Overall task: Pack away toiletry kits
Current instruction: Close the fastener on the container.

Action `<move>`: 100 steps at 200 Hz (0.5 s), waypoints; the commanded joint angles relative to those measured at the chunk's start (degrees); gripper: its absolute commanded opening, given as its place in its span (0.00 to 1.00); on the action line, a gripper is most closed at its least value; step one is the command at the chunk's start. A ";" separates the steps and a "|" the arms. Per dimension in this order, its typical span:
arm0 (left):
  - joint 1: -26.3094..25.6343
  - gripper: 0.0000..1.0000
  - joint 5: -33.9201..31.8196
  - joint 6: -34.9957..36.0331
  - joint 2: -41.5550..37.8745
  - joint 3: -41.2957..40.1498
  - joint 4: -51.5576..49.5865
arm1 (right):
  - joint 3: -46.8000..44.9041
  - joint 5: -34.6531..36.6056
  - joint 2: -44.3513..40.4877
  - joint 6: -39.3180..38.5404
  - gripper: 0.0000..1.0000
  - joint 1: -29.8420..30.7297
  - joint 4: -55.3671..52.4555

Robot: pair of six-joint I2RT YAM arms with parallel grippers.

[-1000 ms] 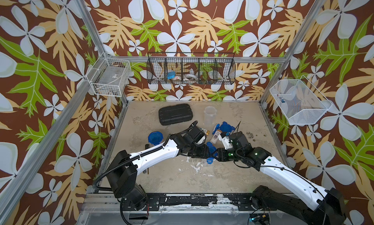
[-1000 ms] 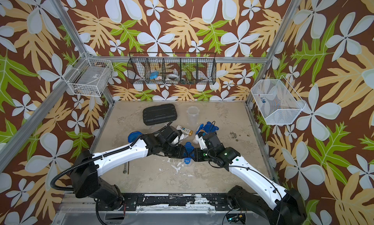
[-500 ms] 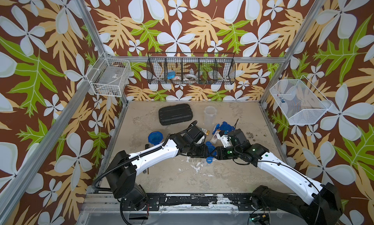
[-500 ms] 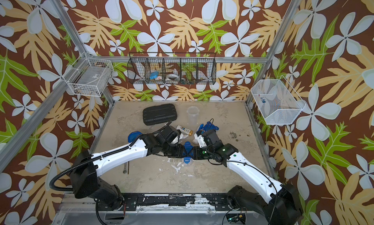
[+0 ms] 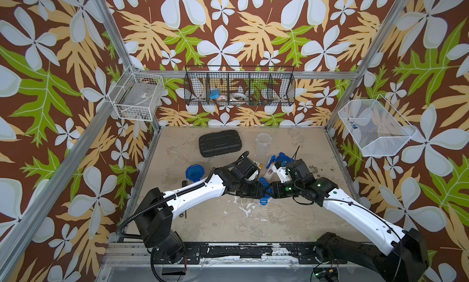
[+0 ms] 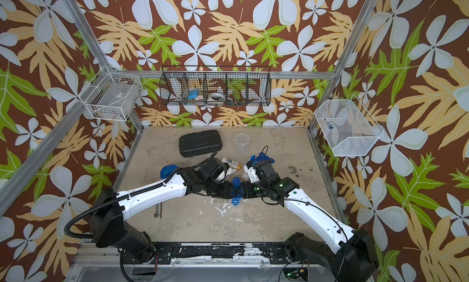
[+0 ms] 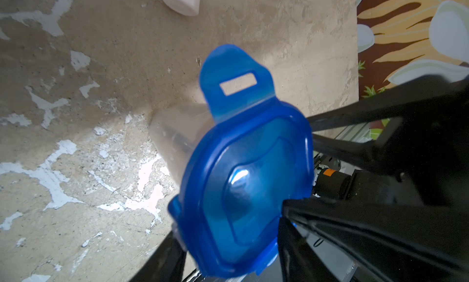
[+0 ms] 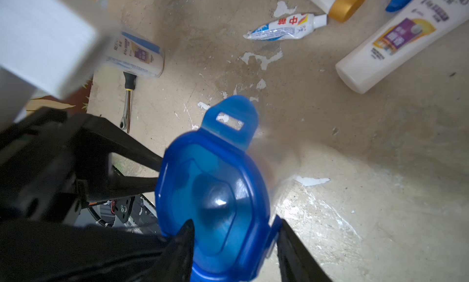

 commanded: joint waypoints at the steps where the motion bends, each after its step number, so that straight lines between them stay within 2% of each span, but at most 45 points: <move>1: 1.10 0.62 0.65 2.62 -0.97 1.44 -0.26 | 1.26 -0.77 0.02 -2.12 0.54 0.11 2.20; 42: 2.62 0.69 0.82 4.61 -2.05 2.95 -3.29 | 0.92 -0.53 0.26 -2.20 0.54 -0.53 1.34; 100: 4.82 0.66 -0.19 8.14 1.85 8.13 -5.89 | -0.06 -0.77 0.49 -3.59 0.56 -4.50 -0.28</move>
